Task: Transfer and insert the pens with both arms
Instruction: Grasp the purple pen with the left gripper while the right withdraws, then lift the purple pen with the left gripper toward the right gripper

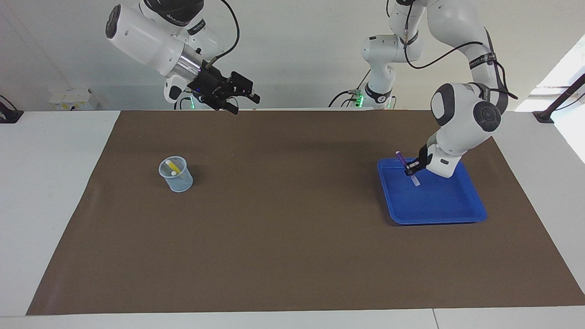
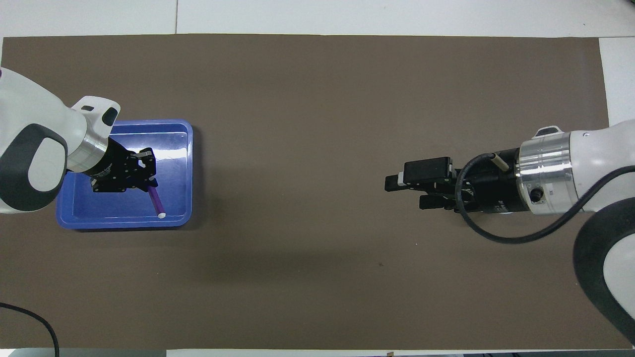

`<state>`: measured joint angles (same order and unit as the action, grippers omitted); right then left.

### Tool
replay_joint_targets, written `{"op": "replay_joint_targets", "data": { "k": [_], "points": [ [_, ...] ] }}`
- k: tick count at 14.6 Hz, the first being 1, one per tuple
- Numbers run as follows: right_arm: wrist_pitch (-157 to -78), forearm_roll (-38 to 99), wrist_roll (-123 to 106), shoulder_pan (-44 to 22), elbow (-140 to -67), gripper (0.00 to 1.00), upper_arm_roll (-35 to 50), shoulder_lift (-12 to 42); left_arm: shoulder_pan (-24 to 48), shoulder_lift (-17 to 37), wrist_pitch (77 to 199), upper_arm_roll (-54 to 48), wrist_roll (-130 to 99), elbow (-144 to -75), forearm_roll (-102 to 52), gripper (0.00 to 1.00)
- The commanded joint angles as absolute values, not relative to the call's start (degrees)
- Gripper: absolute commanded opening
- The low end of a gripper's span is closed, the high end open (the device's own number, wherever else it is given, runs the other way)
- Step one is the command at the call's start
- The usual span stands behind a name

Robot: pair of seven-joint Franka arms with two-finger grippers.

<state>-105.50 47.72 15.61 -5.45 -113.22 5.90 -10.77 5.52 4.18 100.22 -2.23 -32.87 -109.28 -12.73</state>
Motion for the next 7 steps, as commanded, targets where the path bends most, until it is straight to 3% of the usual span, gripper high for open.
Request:
{"op": "replay_joint_targets", "data": {
  "k": [1,7],
  "points": [
    [-111.6,52.5,18.4,-7.6,-116.8,1.0,6.0,-12.3,7.7,-1.0,97.0,-1.8,-45.7,-110.0,-19.5,0.0],
    [-127.9,56.4,25.4,-17.1,-119.7,1.0,6.0,-12.7,13.9,-5.5,97.9,-1.8,-74.4,-110.7,-33.2,0.0]
  ]
}}
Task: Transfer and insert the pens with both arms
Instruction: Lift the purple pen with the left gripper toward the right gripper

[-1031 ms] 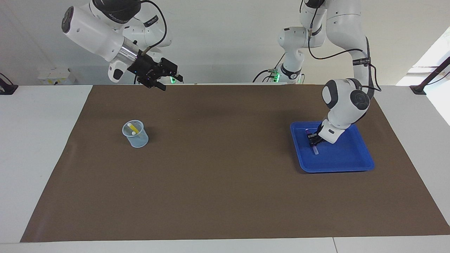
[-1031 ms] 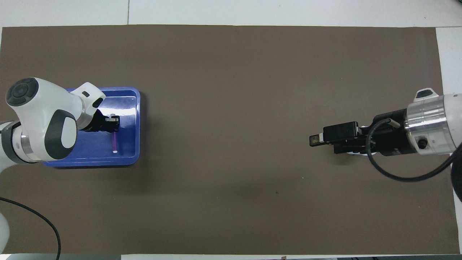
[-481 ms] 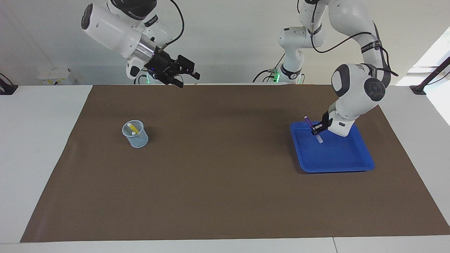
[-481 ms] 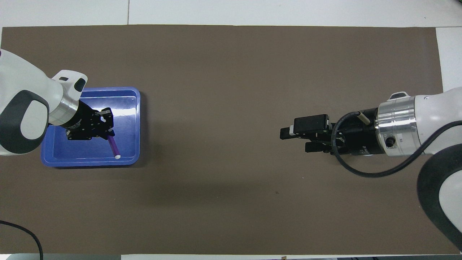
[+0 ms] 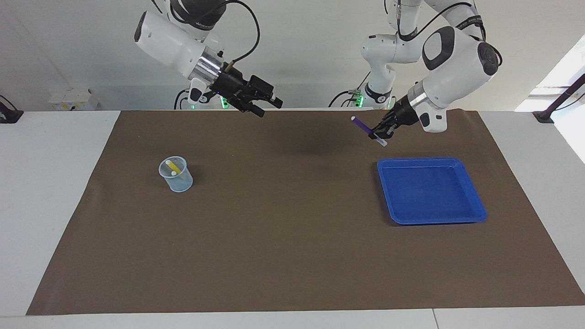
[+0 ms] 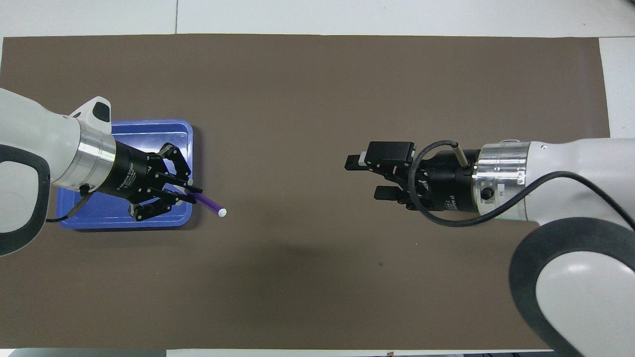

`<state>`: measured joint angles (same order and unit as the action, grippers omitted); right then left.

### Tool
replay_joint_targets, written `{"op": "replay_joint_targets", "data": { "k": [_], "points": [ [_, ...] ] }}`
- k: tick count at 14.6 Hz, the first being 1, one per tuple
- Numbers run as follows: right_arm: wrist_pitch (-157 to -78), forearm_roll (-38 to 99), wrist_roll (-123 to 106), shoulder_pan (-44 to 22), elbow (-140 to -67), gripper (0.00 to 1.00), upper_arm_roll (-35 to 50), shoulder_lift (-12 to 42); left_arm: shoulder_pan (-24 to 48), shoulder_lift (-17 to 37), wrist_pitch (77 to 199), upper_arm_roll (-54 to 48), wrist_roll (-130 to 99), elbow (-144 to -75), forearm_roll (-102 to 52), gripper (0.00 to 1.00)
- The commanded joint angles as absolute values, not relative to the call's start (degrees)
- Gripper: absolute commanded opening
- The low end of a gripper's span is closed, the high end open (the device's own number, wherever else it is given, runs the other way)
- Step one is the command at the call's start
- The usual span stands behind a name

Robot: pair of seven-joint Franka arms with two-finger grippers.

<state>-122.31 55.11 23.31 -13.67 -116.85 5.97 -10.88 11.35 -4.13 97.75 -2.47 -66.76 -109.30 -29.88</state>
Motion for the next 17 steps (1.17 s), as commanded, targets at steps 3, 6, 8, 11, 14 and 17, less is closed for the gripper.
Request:
{"op": "replay_joint_targets", "data": {
  "k": [3,6,8,11,14,17],
  "points": [
    [-132.3,56.4,29.2,-21.3,-119.9,1.0,6.0,-12.6,16.3,-7.2,101.7,-1.8,-80.3,-114.3,-40.6,0.0],
    [-135.1,56.3,30.2,-22.9,-120.2,0.87,6.2,-12.5,20.2,-9.0,107.0,-1.8,-83.2,-117.9,-46.5,0.0],
    [-135.4,56.3,30.0,-23.9,-120.2,0.73,6.1,-12.4,21.8,-9.1,109.0,-1.8,-84.8,-118.2,-48.3,0.0],
    [-135.3,55.5,27.7,-24.6,-120.3,0.7,6.2,-12.1,22.2,-9.0,109.9,-1.8,-86.0,-118.0,-50.1,0.0],
    [-135.0,53.1,27.1,-25.2,-120.8,0.69,6.2,-12.1,22.7,-8.9,111.2,-1.8,-86.9,-117.9,-50.1,0.0],
    [-134.5,51.3,27.2,-26.0,-120.8,0.64,6.2,-12.2,23.3,-8.8,111.9,-1.8,-87.1,-118.0,-50.1,0.0]
  ]
}}
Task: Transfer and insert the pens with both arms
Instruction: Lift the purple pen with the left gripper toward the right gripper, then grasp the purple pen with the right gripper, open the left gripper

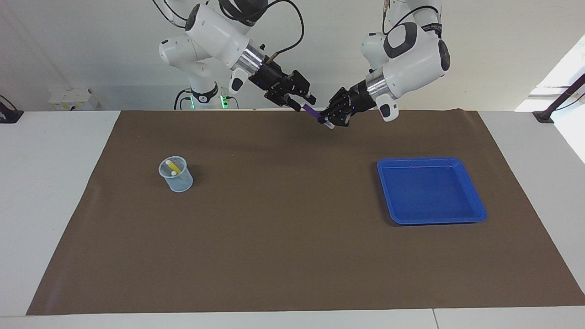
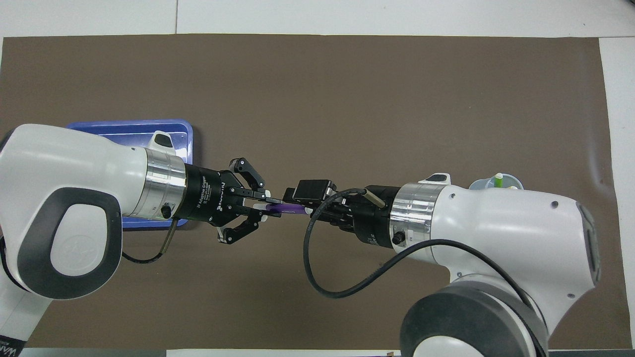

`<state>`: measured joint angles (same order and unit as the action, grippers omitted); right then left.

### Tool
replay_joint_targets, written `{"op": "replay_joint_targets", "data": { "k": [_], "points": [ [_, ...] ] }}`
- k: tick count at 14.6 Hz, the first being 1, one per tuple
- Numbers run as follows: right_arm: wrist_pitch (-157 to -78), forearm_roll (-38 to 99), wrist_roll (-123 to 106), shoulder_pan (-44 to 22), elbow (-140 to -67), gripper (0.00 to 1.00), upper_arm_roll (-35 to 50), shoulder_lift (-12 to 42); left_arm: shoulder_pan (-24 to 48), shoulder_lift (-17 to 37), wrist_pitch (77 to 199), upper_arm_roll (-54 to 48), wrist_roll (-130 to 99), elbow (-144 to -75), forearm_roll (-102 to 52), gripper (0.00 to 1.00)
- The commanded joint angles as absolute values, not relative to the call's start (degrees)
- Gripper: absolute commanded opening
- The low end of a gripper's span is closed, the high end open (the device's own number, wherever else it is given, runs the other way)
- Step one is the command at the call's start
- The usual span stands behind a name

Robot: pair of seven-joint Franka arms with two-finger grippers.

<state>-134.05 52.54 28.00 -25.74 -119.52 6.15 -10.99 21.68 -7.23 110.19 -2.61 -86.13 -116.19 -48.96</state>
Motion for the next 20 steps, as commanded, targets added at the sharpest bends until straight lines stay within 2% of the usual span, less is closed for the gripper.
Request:
{"op": "replay_joint_targets", "data": {
  "k": [1,4,5,6,7,12,13,15,17,20],
  "points": [
    [-134.4,51.1,27.2,-26.0,-120.8,0.59,6.2,-12.2,23.3,-8.8,111.9,-1.8,-87.1,-118.0,-50.1,0.0],
    [-134.3,51.0,27.1,-26.0,-120.8,0.36,6.2,-12.2,23.3,-8.8,112.0,-1.8,-87.4,-117.9,-50.1,0.0],
    [-134.1,51.0,27.1,-26.0,-120.8,0.24,6.2,-12.2,23.3,-8.8,112.1,-1.8,-87.4,-117.9,-50.1,0.0],
    [-133.2,51.0,27.0,-25.8,-120.8,0.07,6.2,-12.2,23.3,-8.8,112.1,-1.8,-87.5,-117.9,-50.1,0.0],
    [-131.6,50.9,27.0,-25.1,-120.8,0.0,6.1,-12.2,23.3,-8.7,112.1,-1.8,-87.5,-117.9,-50.1,0.0],
    [-129.2,48.5,27.0,-24.1,-120.3,0.0,6.0,-12.1,23.3,-8.7,112.1,-1.8,-87.5,-117.7,-50.1,0.0],
    [-128.2,47.2,27.0,-23.9,-120.1,0.0,5.9,-12.0,23.3,-8.6,112.2,-1.8,-87.4,-117.3,-49.9,0.99],
    [-123.4,41.2,26.6,-21.5,-117.4,0.0,5.9,-11.2,23.3,-8.7,112.4,-1.8,-87.7,-117.2,-49.5,1.0],
    [-114.3,33.8,23.5,-17.5,-112.6,0.0,5.8,-10.2,23.2,-8.6,112.3,-1.8,-86.8,-117.1,-49.2,1.0],
    [-101.5,26.3,8.7,-8.0,-108.5,0.0,5.8,-9.4,23.2,-8.5,112.3,-1.8,-83.3,-117.1,-43.6,1.0]
  ]
}}
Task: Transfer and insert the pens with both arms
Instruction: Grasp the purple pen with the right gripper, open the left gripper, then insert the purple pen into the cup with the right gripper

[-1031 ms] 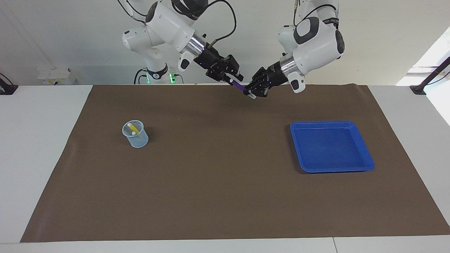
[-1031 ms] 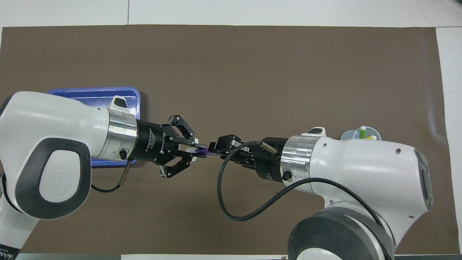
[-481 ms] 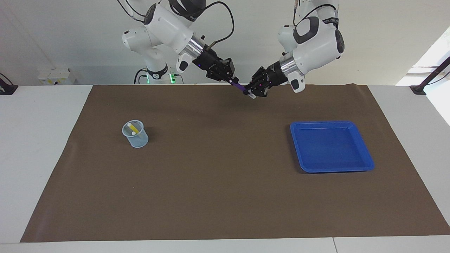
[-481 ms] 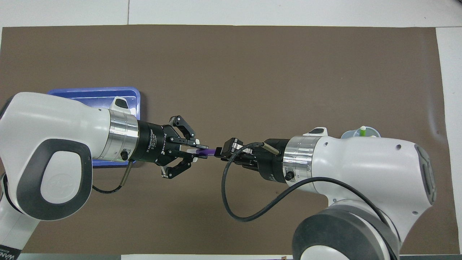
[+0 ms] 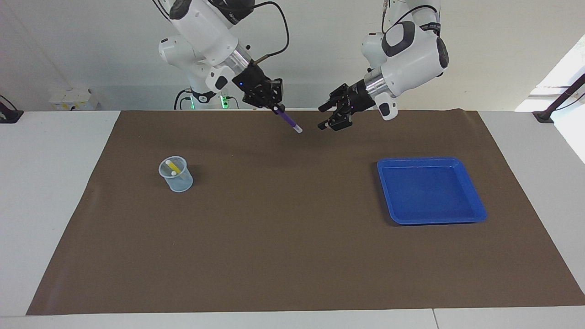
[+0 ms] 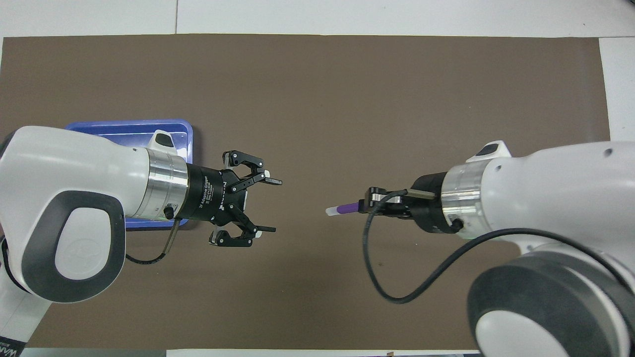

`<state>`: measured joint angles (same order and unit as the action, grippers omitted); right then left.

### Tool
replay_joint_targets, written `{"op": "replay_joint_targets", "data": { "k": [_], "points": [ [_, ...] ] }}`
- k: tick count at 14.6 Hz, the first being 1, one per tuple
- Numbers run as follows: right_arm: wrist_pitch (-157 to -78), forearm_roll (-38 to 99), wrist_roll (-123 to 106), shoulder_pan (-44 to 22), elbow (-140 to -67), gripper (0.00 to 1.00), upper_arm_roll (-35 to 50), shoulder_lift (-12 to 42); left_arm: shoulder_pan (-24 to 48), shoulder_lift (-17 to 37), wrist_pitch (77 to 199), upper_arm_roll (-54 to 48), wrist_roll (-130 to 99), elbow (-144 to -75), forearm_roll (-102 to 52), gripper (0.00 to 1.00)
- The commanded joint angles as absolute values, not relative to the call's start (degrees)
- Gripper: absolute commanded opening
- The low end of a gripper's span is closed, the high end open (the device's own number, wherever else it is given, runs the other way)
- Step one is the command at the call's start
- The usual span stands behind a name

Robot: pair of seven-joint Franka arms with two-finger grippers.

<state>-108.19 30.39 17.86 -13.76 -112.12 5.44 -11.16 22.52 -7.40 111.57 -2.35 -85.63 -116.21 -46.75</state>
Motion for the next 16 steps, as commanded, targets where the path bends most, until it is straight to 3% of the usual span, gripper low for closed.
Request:
{"op": "replay_joint_targets", "data": {
  "k": [1,6,11,16],
  "points": [
    [-99.5,22.5,2.5,-5.1,-108.3,0.0,5.8,-9.3,23.1,-8.6,112.1,-1.8,-80.8,-117.1,-42.9,1.0],
    [-98.8,1.5,-21.0,1.2,-110.2,0.0,5.8,-9.5,22.5,-8.1,111.2,-1.5,-73.3,-116.0,-36.3,1.0],
    [-104.7,0.7,-23.8,4.5,-118.9,0.0,5.7,-11.0,20.8,-7.1,108.6,-1.1,-67.2,-114.3,-28.0,1.0],
    [-109.5,-1.1,-28.0,6.4,-120.2,0.0,5.7,-8.4,15.4,-7.0,103.1,-1.1,-59.4,-110.6,-21.2,1.0]
  ]
}}
